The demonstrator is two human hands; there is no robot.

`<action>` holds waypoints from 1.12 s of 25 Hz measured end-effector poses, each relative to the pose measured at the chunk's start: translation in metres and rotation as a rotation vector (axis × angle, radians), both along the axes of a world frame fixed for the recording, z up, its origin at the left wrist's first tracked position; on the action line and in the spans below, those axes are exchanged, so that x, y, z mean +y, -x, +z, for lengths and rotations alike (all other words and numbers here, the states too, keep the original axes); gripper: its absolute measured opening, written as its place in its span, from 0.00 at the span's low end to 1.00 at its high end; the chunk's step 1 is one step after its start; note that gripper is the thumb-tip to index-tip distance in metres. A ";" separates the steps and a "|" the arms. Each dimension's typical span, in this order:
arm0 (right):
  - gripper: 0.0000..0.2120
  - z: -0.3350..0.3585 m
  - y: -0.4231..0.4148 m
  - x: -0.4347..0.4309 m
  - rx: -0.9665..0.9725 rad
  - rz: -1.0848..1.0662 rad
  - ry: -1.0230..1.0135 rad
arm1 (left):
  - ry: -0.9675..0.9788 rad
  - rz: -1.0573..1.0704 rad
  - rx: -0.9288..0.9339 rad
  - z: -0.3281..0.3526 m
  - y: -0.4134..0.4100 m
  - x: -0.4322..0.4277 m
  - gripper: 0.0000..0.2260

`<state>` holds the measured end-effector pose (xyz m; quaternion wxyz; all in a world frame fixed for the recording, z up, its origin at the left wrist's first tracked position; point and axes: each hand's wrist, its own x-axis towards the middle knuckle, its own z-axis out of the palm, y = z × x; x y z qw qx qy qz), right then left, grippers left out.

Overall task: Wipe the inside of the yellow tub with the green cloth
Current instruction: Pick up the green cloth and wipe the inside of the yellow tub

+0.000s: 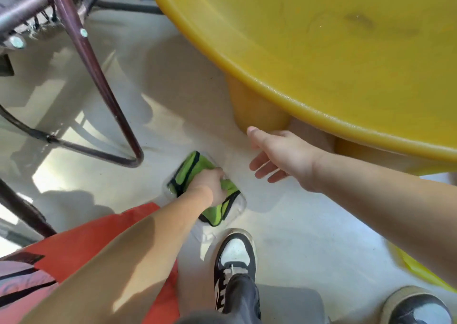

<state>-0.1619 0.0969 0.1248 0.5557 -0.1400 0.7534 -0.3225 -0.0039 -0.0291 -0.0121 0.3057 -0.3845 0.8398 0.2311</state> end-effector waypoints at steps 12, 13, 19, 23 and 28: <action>0.31 0.105 0.051 0.102 0.185 0.076 -0.088 | -0.153 0.125 0.905 0.285 0.086 0.069 0.08; 0.25 0.113 0.056 0.109 0.400 0.167 -0.074 | -0.100 0.103 0.944 0.301 0.094 0.071 0.07; 0.12 0.101 0.071 0.152 1.355 0.544 -0.019 | 0.285 -0.318 0.758 0.299 0.155 0.095 0.09; 0.17 0.082 0.090 0.173 1.563 0.774 -0.072 | 0.429 -0.780 0.363 0.251 0.162 0.118 0.32; 0.14 0.074 0.096 0.168 1.702 0.800 -0.064 | 0.732 -0.953 0.314 0.220 0.170 0.121 0.30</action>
